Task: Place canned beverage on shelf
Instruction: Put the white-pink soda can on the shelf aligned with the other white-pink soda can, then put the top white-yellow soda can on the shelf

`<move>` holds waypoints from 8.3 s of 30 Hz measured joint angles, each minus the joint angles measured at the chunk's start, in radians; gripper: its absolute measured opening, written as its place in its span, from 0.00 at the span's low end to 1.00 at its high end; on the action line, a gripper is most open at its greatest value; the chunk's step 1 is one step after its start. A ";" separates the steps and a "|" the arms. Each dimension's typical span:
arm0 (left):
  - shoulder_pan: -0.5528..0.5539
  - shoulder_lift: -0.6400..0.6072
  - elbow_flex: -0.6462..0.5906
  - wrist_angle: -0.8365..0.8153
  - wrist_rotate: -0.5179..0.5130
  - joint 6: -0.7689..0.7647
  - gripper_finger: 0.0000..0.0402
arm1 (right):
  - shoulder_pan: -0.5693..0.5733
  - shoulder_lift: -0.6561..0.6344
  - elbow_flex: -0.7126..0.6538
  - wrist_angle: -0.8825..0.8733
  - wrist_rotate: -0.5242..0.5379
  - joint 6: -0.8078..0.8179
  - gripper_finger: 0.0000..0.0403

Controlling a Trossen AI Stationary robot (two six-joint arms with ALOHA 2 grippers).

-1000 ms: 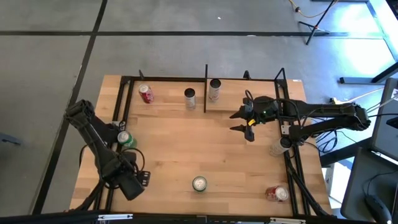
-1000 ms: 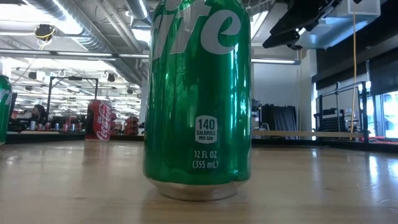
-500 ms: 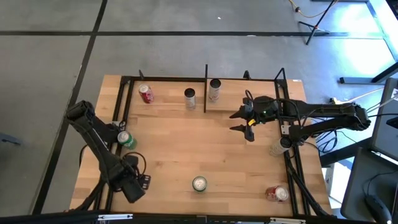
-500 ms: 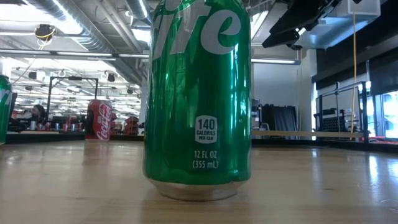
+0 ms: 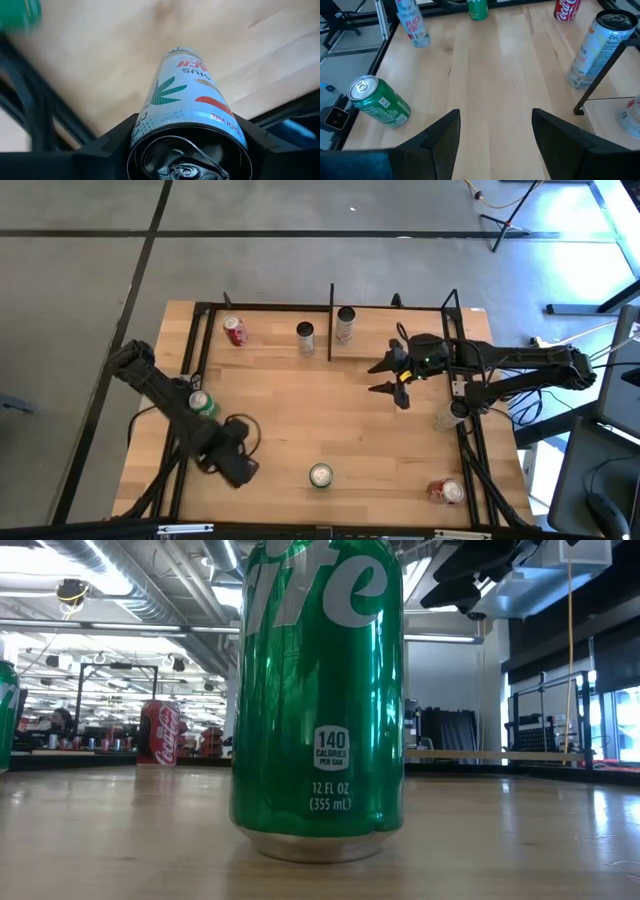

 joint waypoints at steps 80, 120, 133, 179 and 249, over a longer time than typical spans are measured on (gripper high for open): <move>0.486 -0.144 0.066 0.191 -0.243 1.323 0.76 | 0.000 0.332 -0.001 0.614 -0.167 0.182 0.62; 0.509 -0.237 -0.649 0.960 -0.556 0.986 0.76 | 0.028 0.827 0.478 0.257 -0.145 -0.081 0.82; 0.509 -0.237 -0.649 0.950 -0.495 0.992 0.76 | 0.046 0.855 0.480 0.321 -0.094 -0.099 0.59; 0.508 -0.237 -0.649 0.966 -0.341 0.990 0.76 | -0.249 0.389 0.221 0.158 0.303 0.171 0.55; 0.508 -0.237 -0.650 1.021 -0.349 0.985 0.76 | -0.288 0.356 0.352 0.020 0.342 -0.040 0.71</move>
